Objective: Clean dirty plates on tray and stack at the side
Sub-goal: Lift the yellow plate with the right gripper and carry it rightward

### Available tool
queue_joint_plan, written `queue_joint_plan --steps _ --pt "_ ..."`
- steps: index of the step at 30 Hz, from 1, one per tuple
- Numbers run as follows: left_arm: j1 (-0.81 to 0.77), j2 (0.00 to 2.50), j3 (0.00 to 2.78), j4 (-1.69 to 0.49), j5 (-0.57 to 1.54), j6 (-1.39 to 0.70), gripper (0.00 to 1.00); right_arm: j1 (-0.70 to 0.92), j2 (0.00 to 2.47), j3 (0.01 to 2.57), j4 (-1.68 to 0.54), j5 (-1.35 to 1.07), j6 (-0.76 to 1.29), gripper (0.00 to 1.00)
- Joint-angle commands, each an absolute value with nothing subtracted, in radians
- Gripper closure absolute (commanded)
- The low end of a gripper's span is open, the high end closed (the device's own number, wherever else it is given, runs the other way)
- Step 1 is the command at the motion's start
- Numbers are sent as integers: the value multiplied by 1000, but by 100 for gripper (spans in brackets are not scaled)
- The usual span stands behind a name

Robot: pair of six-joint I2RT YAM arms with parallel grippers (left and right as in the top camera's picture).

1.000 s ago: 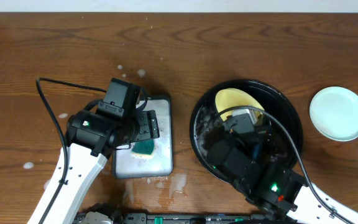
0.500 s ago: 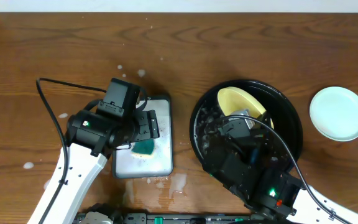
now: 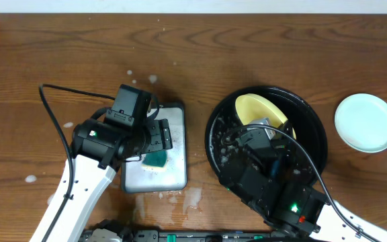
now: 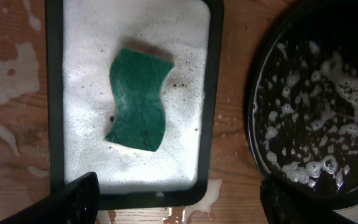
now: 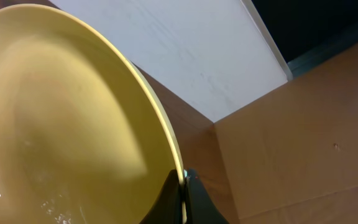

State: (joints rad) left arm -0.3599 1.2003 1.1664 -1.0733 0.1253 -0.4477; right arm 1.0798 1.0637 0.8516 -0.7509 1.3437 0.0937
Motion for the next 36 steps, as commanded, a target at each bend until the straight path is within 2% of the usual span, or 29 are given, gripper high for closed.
queue_joint_plan --steps 1,36 --pt "-356 1195 1167 -1076 123 -449 17 1087 1058 859 -748 1392 88 99" --pt "-356 1195 1167 -1076 123 -449 17 1087 1058 859 -746 1423 89 99"
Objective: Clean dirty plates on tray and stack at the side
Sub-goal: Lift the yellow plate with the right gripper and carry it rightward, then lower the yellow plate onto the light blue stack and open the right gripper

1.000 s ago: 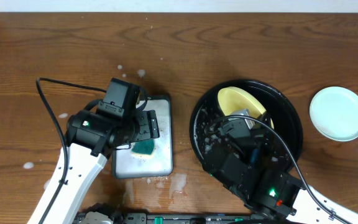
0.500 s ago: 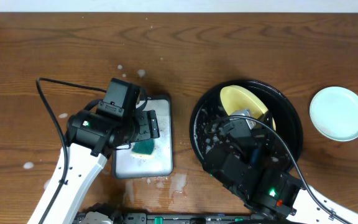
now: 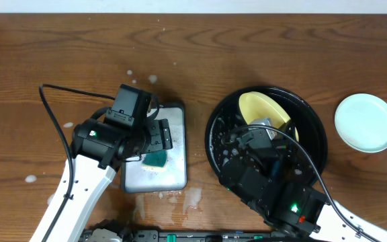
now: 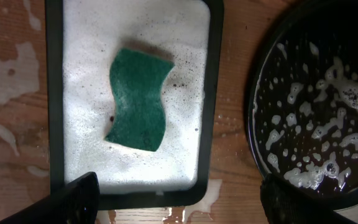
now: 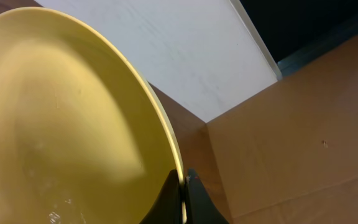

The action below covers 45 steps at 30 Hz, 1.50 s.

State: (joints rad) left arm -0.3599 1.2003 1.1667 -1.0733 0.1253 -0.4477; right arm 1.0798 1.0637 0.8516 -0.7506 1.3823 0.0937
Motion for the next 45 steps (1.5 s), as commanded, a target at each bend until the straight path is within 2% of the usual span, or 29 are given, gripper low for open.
queue_joint_plan --steps 1,4,8,12,17,20,26,30,34,35,37,41,45 --pt "-356 1195 1167 -1076 123 -449 17 1087 1058 859 -744 1423 94 99" --pt "-356 1195 1167 -1076 123 -449 17 1066 1058 858 -740 1364 139 99" --pt "-356 1195 1167 -1076 123 -449 17 886 1058 858 -739 1074 283 99" --pt "-356 1195 1167 -1076 123 -449 17 500 1058 859 -670 556 244 99" --pt "-356 1195 1167 -1076 123 -449 17 6 1066 860 -574 68 233 99" --pt "-356 1195 1167 -1076 123 -449 17 -268 1100 860 -523 -134 296 99" --pt "-356 1195 1167 -1076 123 -449 17 -625 1272 860 -426 -158 444 99" --pt "-356 1195 1167 -1076 123 -449 17 -736 1403 860 -358 -158 510 99" --pt "-356 1195 1167 -1076 123 -449 17 -777 1495 860 -315 -158 490 99" --pt "-356 1195 1167 -1076 123 -449 17 -778 1512 860 -312 -159 469 89" --pt "-356 1195 1167 -1076 123 -449 17 -775 1525 860 -312 -162 427 46" --pt "-356 1195 1167 -1076 123 -449 17 -742 1472 881 -358 -171 420 2" --pt "-356 1195 1167 -1076 123 -449 17 -643 1335 916 -444 -250 378 1"
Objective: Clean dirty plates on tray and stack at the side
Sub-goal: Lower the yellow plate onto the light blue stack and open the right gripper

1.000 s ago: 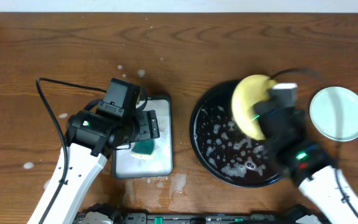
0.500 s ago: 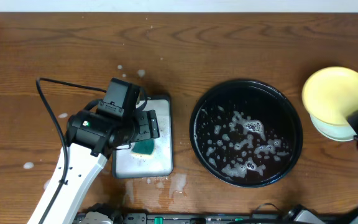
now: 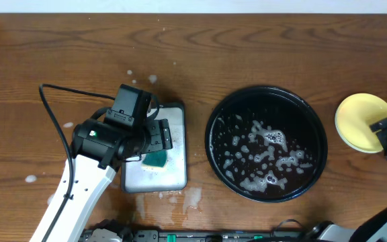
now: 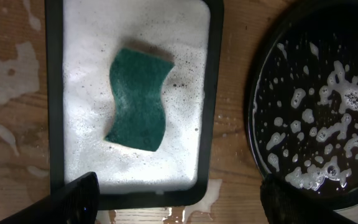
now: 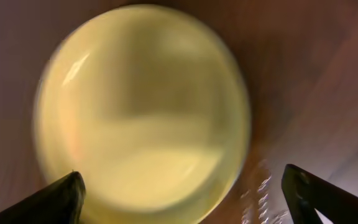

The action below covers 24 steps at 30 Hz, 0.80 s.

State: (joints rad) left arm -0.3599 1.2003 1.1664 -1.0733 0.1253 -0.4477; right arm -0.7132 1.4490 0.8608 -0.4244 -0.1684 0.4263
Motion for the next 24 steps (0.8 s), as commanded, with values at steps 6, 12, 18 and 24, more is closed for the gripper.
queue_joint_plan --steps 6,12,18,24 --pt "-356 1195 1167 -1076 123 -449 17 -383 1031 926 -530 -541 297 1" --pt "-356 1195 1167 -1076 123 -449 17 -112 748 926 -626 -593 309 1" --pt "-356 1195 1167 -1076 123 -449 17 18 543 926 -668 -607 324 1" --pt "-356 1195 1167 -1076 123 -449 17 22 460 917 -751 -439 200 1"
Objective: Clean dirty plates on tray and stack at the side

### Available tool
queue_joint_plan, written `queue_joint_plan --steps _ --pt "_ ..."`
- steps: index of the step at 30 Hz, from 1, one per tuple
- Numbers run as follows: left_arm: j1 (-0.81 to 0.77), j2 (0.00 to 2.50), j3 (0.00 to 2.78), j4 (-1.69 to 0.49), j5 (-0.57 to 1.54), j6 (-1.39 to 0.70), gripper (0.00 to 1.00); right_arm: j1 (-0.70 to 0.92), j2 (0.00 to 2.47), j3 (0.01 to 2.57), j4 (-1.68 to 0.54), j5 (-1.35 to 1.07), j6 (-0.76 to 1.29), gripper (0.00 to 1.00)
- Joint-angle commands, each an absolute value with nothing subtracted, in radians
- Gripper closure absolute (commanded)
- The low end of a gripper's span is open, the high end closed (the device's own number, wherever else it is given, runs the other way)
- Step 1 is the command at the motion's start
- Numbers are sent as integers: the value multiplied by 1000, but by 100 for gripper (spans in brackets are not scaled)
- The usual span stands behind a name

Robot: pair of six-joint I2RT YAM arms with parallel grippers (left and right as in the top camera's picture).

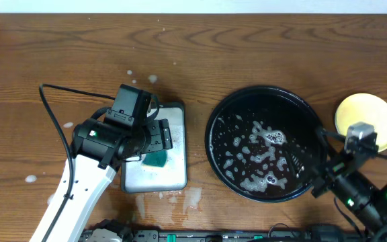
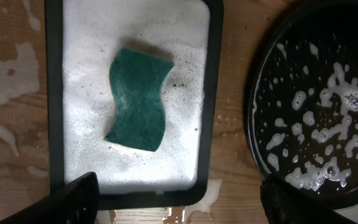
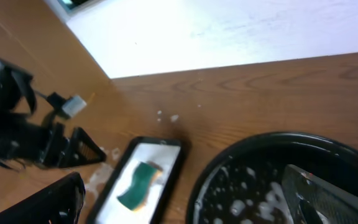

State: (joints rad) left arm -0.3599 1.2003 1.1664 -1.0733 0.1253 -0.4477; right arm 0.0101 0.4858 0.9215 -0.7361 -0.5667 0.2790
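Note:
A yellow plate (image 1: pixel 365 119) lies flat on the table to the right of the round black tray (image 1: pixel 211 144), which holds only foam and water. My right gripper (image 1: pixel 320 161) hangs open and empty over the tray's right edge, facing left; its wrist view shows the tray (image 3: pixel 229 163) between the spread fingers of the right gripper (image 3: pixel 191 205). My left gripper (image 2: pixel 180 208) is open above the near rim of the rectangular foam tray (image 2: pixel 213 93). A green sponge (image 2: pixel 137 99) lies in that foam, untouched, and the sponge (image 1: pixel 155 160) shows overhead under the left arm.
Foam and water spots mark the wood near the rectangular tray (image 1: pixel 193 196). A black cable (image 1: pixel 66 91) loops left of the left arm. The left arm (image 3: pixel 11 127) shows at the left of the right wrist view. A white wall borders the table's far edge.
My right gripper was open right over the yellow plate at the far right. Now it is at the round tray's right edge, turned leftward. The plate stays put. The left arm has not moved.
My right gripper was shut on the yellow plate's rim, holding it tilted over the round tray, while a pale plate lay alone at the right. Later the yellow plate lay on that pale plate with the gripper open above it. Now the gripper is back at the tray.

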Motion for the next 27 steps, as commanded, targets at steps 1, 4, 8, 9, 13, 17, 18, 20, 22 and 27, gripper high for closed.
queue_joint_plan --steps 1,4,8,9,13,17,18,20,22,27 --pt "-356 1195 1167 -1076 123 -449 16 29 446 903 -746 -377 200 1" --pt "-356 1195 1167 -1076 123 -449 17 30 398 828 -707 -205 200 1" --pt "-356 1195 1167 -1076 123 -449 17 29 293 665 -652 -81 201 1" --pt "-356 1195 1167 -1076 123 -449 17 27 261 622 -647 -64 201 1" --pt "-356 1195 1167 -1076 123 -449 17 25 104 409 -491 -22 200 1" --pt "-356 1195 1167 -1076 123 -449 17 26 12 213 -300 -27 206 1" --pt "-356 1195 1167 -1076 123 -449 17 26 13 183 -265 -31 212 1" --pt "-356 1195 1167 -1076 123 -449 17 26 4 121 -186 -32 251 1" --pt "-356 1195 1167 -1076 123 -449 16 26 5 48 -73 -31 292 1" --pt "-356 1195 1167 -1076 123 -449 17 26 5 5 -3 -27 300 1"
